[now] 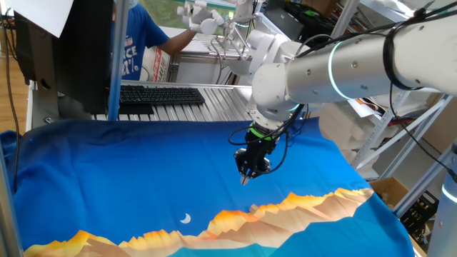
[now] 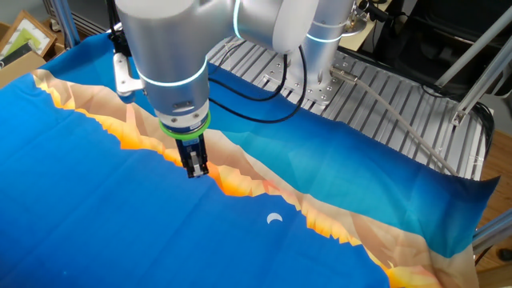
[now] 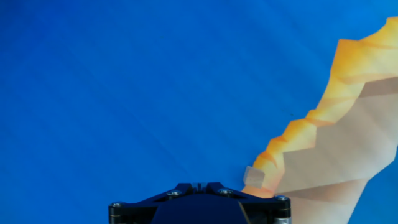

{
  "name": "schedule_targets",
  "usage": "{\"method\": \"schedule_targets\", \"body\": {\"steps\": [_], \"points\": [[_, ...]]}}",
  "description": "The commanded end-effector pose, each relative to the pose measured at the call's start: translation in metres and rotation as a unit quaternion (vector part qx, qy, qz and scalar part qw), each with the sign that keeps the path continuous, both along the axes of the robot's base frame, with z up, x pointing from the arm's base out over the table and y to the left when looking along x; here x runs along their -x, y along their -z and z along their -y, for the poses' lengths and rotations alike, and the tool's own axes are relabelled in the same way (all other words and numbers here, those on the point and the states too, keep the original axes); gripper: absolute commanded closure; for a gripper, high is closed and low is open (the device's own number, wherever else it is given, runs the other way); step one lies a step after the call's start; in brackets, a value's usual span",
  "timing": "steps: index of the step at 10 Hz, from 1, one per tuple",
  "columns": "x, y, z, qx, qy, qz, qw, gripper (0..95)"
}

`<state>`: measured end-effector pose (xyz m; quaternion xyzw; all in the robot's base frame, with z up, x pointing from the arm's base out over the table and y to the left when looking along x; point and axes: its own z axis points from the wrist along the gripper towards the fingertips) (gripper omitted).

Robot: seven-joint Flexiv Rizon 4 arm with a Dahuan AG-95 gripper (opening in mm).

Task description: Approach and touch the side of the small block

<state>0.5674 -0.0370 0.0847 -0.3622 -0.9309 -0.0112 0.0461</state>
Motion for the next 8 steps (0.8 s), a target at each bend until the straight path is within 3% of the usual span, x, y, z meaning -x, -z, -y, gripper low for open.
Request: {"method": "schedule_targets", "body": {"steps": [1, 5, 8], "points": [[0.002, -0.003, 0.001, 0.001, 0.003, -0.004, 1.0, 95.0], [-0.001, -0.001, -0.001, 0.007, 0.025, -0.006, 0.9996, 95.0], [-0.003, 0.008, -0.003, 0.03, 0.023, 0.0, 0.9993, 95.0]]}}
